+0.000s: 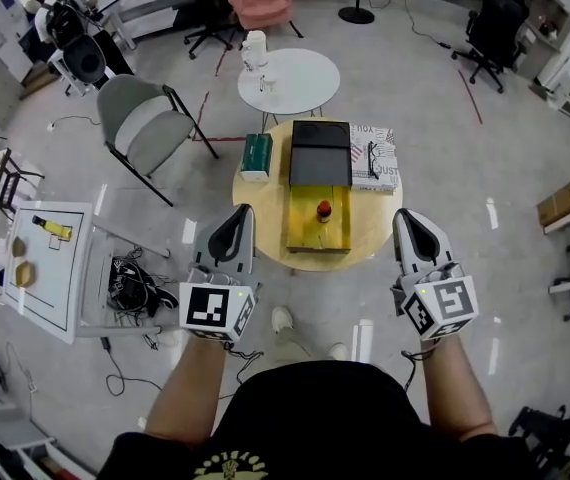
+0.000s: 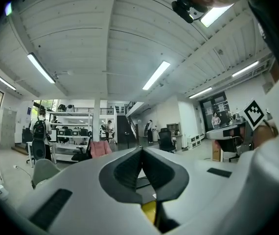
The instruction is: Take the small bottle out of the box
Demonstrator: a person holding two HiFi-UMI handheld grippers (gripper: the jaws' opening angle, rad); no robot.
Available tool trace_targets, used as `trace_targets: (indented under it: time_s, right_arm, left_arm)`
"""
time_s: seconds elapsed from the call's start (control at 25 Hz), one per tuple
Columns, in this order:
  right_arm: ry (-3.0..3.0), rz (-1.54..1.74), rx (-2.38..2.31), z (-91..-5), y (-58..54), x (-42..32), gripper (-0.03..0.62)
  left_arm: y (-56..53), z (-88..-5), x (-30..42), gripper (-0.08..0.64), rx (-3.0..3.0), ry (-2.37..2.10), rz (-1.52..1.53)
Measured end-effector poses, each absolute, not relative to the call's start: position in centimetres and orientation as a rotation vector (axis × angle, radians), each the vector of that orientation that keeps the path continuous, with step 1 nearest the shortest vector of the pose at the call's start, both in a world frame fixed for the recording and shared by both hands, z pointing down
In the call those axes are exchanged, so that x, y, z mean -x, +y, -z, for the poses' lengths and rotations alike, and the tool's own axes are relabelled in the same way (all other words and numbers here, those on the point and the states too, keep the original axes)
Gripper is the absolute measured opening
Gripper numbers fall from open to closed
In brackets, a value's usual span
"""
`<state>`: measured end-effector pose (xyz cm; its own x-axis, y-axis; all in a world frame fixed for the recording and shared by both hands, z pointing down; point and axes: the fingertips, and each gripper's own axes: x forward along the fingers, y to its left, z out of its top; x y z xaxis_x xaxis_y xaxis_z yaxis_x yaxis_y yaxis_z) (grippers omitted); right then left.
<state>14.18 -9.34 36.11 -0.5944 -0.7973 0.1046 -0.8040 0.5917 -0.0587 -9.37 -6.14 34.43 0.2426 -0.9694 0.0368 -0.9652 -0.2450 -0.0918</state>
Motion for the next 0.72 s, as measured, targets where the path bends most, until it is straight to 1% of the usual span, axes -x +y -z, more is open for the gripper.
trace_targets:
  time_s: [0.32,0.72]
  right_arm:
    - [-2.700,-0.140,-1.419,-36.6,-12.3,-10.7,0.014]
    - [-2.633,-0.131,-1.527,-36.3,-15.0,-8.1,0.014]
  left_arm:
    - [-10.3,-35.1,11.1,0.014,2.499,1.808,0.128]
    - [-14.6,-35.0,14.7,0.014,2.542,1.740,0.104]
